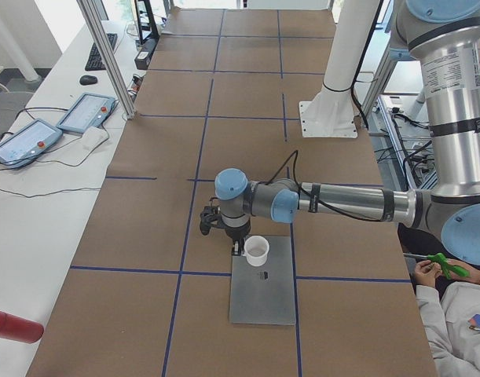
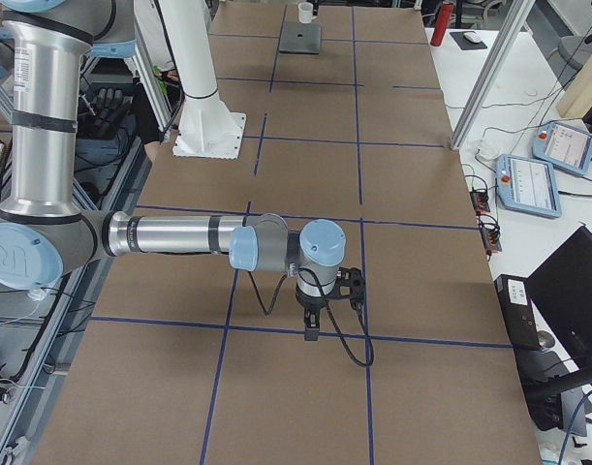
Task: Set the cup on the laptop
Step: 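Carry the cup with the left gripper toward the silver laptop nearer the robot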
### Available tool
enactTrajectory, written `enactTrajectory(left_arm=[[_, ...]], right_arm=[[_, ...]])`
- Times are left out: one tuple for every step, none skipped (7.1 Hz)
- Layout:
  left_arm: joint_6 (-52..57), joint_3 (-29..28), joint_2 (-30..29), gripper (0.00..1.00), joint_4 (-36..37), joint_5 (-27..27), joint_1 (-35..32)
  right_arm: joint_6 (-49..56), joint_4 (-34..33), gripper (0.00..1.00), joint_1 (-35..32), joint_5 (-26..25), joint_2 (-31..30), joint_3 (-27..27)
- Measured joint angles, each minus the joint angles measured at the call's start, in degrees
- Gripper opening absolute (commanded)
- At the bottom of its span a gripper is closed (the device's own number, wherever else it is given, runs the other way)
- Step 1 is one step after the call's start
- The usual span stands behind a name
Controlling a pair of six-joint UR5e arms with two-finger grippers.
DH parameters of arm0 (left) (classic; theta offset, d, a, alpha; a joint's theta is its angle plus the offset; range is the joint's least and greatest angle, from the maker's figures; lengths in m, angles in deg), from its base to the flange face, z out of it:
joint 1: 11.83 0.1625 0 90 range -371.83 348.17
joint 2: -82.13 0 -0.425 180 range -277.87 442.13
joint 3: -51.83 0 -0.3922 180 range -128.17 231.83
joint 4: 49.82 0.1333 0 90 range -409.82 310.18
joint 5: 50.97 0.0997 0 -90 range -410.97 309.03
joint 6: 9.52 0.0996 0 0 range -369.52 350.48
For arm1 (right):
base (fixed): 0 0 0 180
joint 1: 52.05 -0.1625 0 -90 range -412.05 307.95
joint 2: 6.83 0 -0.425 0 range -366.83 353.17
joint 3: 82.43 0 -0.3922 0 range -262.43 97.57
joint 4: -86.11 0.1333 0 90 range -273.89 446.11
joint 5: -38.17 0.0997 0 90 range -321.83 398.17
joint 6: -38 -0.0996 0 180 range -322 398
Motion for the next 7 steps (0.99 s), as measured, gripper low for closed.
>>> enactTrajectory(left_arm=[[-1.3,-5.13,0.61,0.0,-7.14,0.15,0.15],[-2.45,-8.94,0.8,0.0,-11.96,0.15,0.33],[-3.54,-10.49,0.84,0.0,-14.06,0.0,0.83],[-4.42,-10.95,0.84,0.0,-14.79,-0.47,1.77],[-5.68,-11.03,0.82,0.0,-15.11,-1.61,2.87],[-7.45,-11.09,0.8,0.0,-15.83,-3.0,4.17],[-9.07,-11.21,0.79,0.11,-16.86,-3.61,5.26]], right_arm=[[0.0,0.0,1.0,0.0,-0.01,0.0,0.0],[0.0,0.0,1.0,0.0,0.0,0.0,0.0],[0.0,0.0,1.0,0.0,0.0,0.0,0.0],[0.0,0.0,1.0,0.0,-0.01,0.0,0.0],[0.0,0.0,1.0,0.0,0.0,0.0,0.0],[0.0,0.0,1.0,0.0,0.02,0.0,0.0],[0.0,0.0,1.0,0.0,0.02,0.0,0.0]])
